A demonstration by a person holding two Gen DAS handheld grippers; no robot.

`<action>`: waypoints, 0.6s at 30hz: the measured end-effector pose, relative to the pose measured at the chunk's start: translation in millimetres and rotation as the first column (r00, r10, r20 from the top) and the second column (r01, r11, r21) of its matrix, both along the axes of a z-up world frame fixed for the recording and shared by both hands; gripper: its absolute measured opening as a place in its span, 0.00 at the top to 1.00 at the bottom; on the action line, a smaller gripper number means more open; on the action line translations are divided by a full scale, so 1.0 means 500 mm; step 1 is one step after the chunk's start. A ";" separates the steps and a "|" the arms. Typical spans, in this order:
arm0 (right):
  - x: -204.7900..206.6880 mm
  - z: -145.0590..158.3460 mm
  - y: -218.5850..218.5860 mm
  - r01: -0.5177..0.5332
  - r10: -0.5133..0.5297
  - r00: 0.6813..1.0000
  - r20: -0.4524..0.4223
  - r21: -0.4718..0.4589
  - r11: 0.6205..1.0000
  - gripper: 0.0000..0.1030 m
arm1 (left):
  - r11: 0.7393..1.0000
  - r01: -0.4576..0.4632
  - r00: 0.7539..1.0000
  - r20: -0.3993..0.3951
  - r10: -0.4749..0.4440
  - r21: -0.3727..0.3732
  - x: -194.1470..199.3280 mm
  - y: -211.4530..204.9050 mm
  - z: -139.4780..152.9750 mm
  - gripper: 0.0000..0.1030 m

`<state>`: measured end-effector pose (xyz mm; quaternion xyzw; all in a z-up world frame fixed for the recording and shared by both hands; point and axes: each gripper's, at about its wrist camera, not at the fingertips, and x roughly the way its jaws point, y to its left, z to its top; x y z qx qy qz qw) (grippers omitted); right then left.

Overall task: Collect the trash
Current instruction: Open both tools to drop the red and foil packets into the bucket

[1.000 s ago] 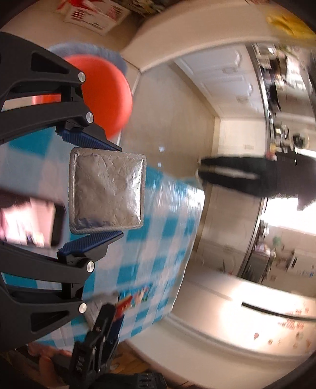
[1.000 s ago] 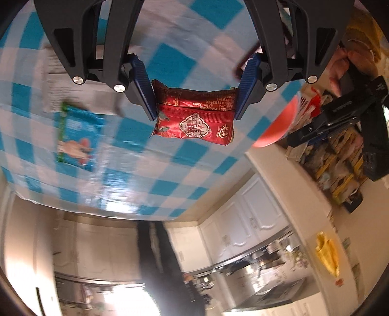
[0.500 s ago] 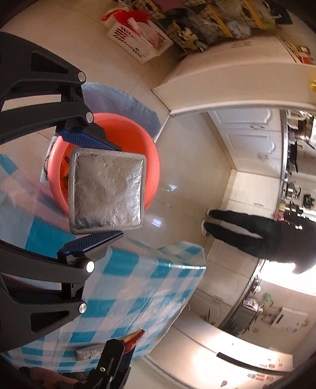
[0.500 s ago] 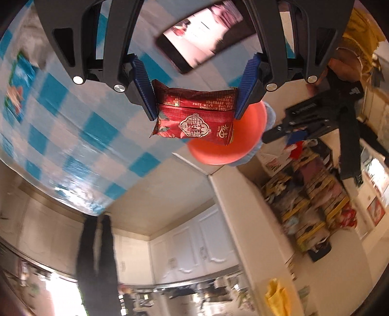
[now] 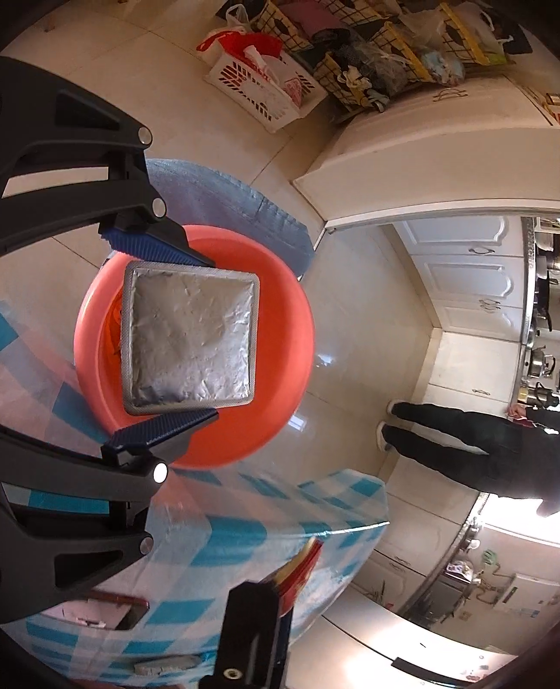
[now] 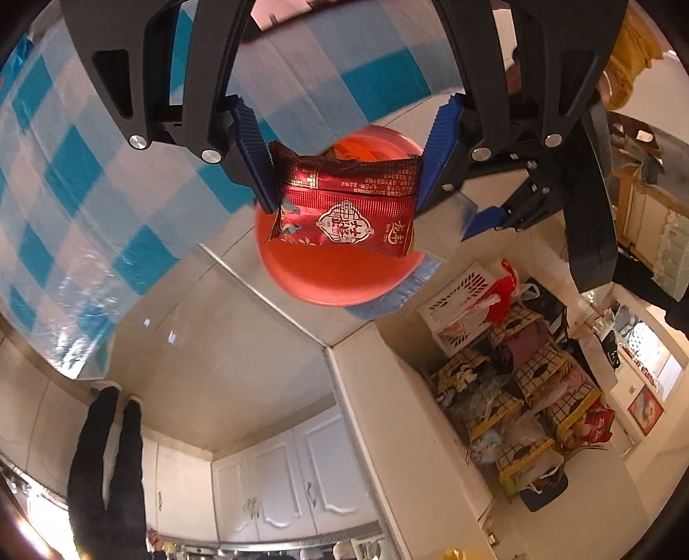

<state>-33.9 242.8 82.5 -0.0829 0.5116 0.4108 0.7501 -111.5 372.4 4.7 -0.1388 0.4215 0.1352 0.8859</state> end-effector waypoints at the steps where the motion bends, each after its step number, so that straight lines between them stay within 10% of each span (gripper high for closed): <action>1: 0.003 -0.003 0.007 -0.001 0.001 1.000 -0.008 0.000 1.000 0.38 | 1.000 -0.002 1.000 -0.005 0.002 -0.001 0.003 0.003 -0.006 0.39; 18: 0.038 -0.011 -0.002 0.083 -0.078 0.995 -0.069 0.066 0.994 0.22 | 0.998 -0.067 0.998 -0.017 0.067 -0.003 -0.006 0.044 -0.021 0.22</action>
